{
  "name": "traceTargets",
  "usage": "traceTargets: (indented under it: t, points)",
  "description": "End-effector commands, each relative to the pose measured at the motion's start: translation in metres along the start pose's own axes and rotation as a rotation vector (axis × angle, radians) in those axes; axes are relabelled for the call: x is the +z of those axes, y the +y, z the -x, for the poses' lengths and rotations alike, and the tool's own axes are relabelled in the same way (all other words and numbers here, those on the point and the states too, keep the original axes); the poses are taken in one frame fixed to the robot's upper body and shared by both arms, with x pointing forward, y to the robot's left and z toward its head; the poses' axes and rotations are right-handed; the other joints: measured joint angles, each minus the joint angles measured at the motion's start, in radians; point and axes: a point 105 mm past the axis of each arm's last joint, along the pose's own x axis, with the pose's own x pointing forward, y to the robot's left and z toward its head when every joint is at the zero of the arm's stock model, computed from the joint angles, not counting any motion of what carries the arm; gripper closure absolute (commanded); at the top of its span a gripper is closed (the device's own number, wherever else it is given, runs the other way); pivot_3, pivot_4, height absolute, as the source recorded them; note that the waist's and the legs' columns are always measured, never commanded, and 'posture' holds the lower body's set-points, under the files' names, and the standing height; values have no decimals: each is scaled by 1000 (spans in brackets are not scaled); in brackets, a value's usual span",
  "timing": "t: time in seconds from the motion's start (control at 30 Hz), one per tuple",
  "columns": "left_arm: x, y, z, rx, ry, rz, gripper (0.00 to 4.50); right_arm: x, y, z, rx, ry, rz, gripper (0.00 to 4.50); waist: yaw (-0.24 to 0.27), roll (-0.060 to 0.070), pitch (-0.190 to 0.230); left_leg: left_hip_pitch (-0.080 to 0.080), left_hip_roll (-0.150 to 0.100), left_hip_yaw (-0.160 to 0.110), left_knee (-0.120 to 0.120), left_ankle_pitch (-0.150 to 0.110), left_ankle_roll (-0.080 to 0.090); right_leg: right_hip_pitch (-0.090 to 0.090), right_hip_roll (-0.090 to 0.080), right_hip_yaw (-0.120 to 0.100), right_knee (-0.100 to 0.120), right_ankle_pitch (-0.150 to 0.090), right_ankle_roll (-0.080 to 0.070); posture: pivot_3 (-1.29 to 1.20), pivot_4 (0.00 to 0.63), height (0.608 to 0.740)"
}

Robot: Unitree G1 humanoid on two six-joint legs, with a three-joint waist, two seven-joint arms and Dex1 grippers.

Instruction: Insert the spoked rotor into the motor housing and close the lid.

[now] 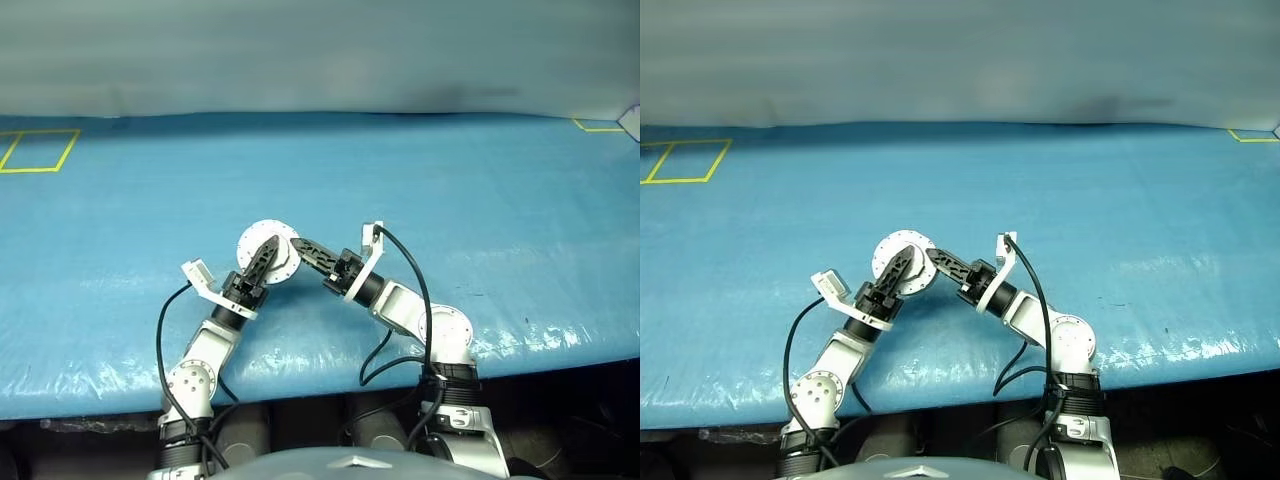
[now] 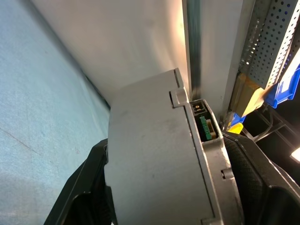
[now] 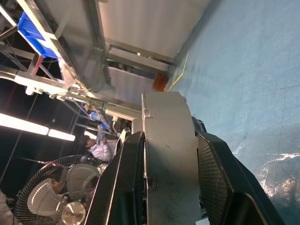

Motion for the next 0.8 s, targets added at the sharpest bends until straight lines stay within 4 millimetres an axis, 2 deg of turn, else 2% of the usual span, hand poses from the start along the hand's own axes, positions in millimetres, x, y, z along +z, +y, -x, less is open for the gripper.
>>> traceTargets:
  t: [0.03, 0.2, 0.37, 0.53, 0.6, 0.8]
  points:
    - [7, 6, 0, 51, -25, -54, 1573, 2, 17, -9, 71, 0, 78, 2843, -1, 0, 0, 0, 0, 0, 0, 0, 0, 0, 0, 0, 0, 0, 0, 0, 150, 740]
    - [7, 14, 3, 97, -35, -70, 1573, 14, 9, -10, 6, -80, 132, 1288, 0, 0, 0, 0, 0, 0, 0, 0, 0, 0, 0, 0, 0, 0, 0, 0, 150, 740]
    - [15, 27, 8, 194, -83, -109, 1573, 28, 4, -12, -33, -173, 150, 1288, -1, 0, 0, 0, 0, 0, 0, 0, 0, 0, 1, 1, 0, 0, 0, 0, 150, 740]
    - [35, 41, 19, 308, -193, -170, 1573, 32, -3, -10, -76, -200, 169, 1288, -1, 0, 0, 0, 0, 0, 0, 0, 0, 0, 1, 1, 0, 1, 0, 0, 150, 740]
    - [55, 46, 27, 359, -294, -191, 1573, 33, -4, -10, -79, -205, 172, 1288, -2, 0, 0, 1, 0, 0, 0, 0, 0, 0, 1, 1, 1, 1, 0, 0, 150, 740]
    - [132, 54, 57, 546, -641, -345, 1573, 27, -8, -9, -103, -169, 214, 1288, -3, -1, 0, 2, 2, 0, 0, 0, 0, 1, 3, 1, 1, 1, -1, 0, 150, 740]
